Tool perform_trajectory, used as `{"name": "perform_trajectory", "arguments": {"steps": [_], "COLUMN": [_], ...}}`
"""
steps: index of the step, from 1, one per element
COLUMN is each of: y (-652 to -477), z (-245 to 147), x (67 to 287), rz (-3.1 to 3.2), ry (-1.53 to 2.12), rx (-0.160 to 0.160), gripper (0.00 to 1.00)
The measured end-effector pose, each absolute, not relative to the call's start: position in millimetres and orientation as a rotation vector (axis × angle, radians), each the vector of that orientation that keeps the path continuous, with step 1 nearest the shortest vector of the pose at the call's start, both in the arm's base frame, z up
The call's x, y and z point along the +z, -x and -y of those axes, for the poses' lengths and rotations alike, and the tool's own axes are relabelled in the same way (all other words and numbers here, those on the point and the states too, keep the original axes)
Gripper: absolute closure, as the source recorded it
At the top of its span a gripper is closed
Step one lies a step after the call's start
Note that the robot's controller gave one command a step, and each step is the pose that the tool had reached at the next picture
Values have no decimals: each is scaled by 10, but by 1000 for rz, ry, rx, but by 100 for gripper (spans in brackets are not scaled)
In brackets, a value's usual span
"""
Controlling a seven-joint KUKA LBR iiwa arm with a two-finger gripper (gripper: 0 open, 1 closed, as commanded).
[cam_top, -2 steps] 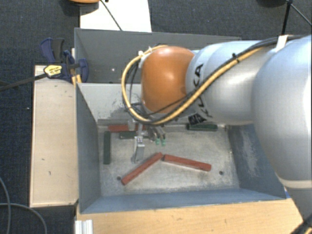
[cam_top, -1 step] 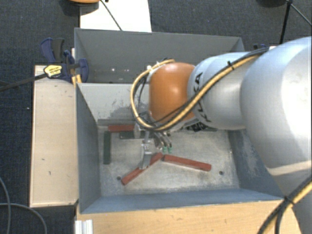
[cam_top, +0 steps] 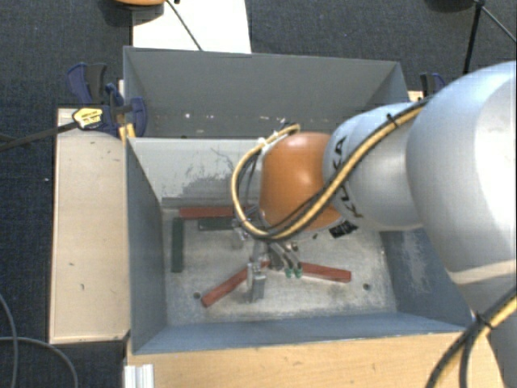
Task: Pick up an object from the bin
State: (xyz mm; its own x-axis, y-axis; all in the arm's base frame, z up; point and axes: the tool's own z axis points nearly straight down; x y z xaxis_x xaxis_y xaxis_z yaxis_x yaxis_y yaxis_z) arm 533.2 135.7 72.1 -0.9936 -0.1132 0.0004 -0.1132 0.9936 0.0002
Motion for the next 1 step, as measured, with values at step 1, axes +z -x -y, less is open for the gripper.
{"name": "perform_trajectory", "arguments": {"steps": [1], "y": [-5263], "z": [-1293], "x": [720], "rz": [3135], "ry": [-191], "rx": [-1], "gripper": [0]}}
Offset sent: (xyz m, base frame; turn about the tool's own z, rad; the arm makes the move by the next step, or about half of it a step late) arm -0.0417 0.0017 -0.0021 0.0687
